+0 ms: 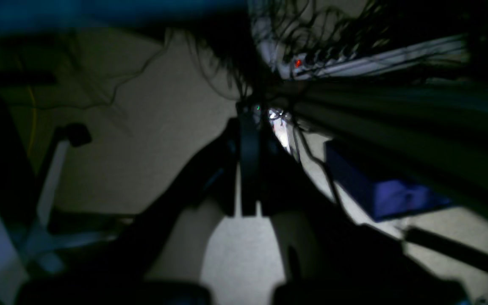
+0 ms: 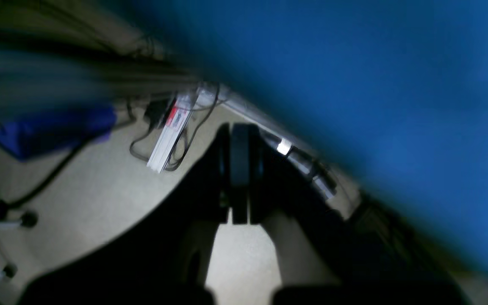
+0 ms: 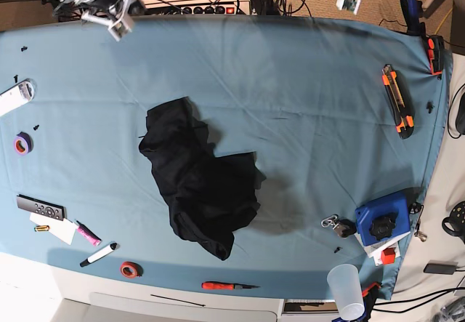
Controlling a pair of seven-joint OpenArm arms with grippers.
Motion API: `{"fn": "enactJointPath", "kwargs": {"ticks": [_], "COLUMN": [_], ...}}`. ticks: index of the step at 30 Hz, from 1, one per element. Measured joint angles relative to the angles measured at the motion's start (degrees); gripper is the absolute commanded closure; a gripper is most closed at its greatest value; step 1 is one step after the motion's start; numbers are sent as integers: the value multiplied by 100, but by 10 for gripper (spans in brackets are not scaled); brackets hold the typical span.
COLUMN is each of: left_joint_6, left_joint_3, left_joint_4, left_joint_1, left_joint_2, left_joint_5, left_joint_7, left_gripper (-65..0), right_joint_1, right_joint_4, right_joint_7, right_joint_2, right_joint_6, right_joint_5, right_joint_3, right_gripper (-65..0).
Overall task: Layout the t-shirt on the table in an organized manner, then fold the t-shirt properly
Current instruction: 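Lower the right gripper onto the black t-shirt and grasp its edge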
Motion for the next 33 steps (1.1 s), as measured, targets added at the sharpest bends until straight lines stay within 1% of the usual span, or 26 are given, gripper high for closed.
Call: {"fn": "enactJointPath", "kwargs": {"ticks": [1,5,7,10,16,20,21,22,24,25,26,27,28,29,31,33], "left_joint_6": [0,0,0,0,0,0,0,-2,-61,-192,-264,-407,-525,-656,-686,-688], "left_joint_3": [0,0,0,0,0,0,0,0,0,0,0,0,0,2,11,7], "left_joint_4": [190,835,1021,1075,1073,1073,1073,1073,1073,1073,1073,1071,1071,1071,1071,1071], "left_joint_1": [2,-48,-203,-568,-1283,-1604,-1657,-1705,-1797,-1834,-1871,-1904,-1941,-1982,-2017,-2090], "left_joint_2": [2,2,2,4,4,2,2,2,2,0,4,2,2,0,0,0], "left_joint_5": [0,0,24,22,24,24,24,24,39,39,59,76,105,162,225,238], "left_joint_7": [72,66,13,-240,-249,-247,-249,-249,-254,-254,-271,-361,-472,-562,-645,-643], "left_gripper": [0,0,0,0,0,0,-10,-70,-196,-251,-293,-324,-344,-350,-350,-350], "right_joint_1": [0,39,120,319,627,774,800,796,796,793,796,800,852,953,1298,1727], "right_joint_4": [142,570,667,673,673,673,673,673,673,673,673,673,673,673,664,662], "right_joint_7": [-2,-11,-7,-7,-7,59,96,192,208,264,417,595,643,595,492,470], "right_joint_2": [2,0,0,2,-2,0,0,0,-2,-2,-4,-7,-17,-17,-28,-22], "right_joint_6": [-7,-2,9,15,13,33,35,39,33,35,4,-122,-260,-385,-586,-702], "right_joint_5": [57,46,52,42,28,-420,-422,-518,-579,-651,-656,-651,-636,-658,-656,-654], "right_joint_3": [103,411,481,487,490,490,490,490,490,490,490,490,487,470,461,463], "right_gripper": [0,0,0,0,0,0,-21,-91,-232,-271,-275,-275,-275,-275,-275,-275]}}
